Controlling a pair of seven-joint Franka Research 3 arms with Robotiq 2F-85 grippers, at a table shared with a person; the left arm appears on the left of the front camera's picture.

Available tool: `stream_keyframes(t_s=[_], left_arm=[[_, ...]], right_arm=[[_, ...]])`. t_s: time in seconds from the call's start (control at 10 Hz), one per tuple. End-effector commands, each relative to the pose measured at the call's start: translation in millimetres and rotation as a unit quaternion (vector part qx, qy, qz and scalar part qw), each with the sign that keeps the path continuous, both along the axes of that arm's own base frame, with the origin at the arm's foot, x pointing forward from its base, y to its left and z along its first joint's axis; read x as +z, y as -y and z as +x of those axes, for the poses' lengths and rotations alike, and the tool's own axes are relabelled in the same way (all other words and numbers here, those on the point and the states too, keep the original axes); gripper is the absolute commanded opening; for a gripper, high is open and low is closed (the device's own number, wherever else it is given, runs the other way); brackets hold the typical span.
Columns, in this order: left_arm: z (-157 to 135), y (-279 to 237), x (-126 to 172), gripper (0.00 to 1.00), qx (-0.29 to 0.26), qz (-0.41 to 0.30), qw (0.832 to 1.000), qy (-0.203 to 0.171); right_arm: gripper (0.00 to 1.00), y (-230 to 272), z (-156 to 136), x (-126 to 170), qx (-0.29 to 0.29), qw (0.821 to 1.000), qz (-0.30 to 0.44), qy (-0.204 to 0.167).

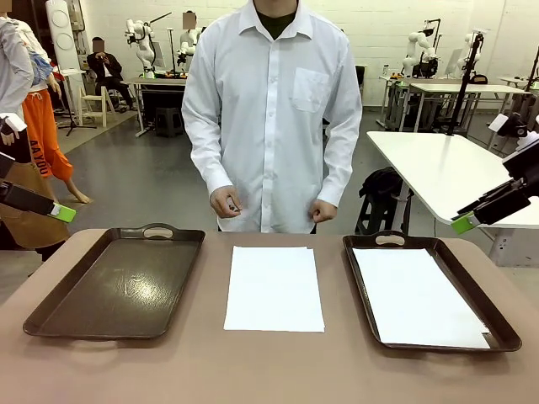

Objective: Sort the A4 documents.
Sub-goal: Receive the A4 Paper.

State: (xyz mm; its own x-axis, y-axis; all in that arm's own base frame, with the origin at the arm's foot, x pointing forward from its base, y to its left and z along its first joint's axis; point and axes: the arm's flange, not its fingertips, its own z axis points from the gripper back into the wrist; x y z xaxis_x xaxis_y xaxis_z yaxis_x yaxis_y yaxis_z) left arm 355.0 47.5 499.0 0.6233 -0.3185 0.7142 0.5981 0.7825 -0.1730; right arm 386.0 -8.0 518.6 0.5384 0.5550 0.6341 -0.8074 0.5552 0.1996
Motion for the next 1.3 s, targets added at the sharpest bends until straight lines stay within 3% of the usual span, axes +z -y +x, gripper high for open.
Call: stream_keyframes(t_s=[0.0, 1.2], left_arm=[[0.8, -1.6, -2.7, 1.0, -0.01, -0.007, 1.0, 0.005], [0.8, -1.6, -2.7, 1.0, -0.01, -0.007, 1.0, 0.005]], right_arm=[[1.0, -0.5, -0.7, 1.3, 0.002, 1.0, 0.002, 0.002], [1.0, -0.5, -0.7, 1.3, 0.002, 1.0, 0.002, 0.002]])
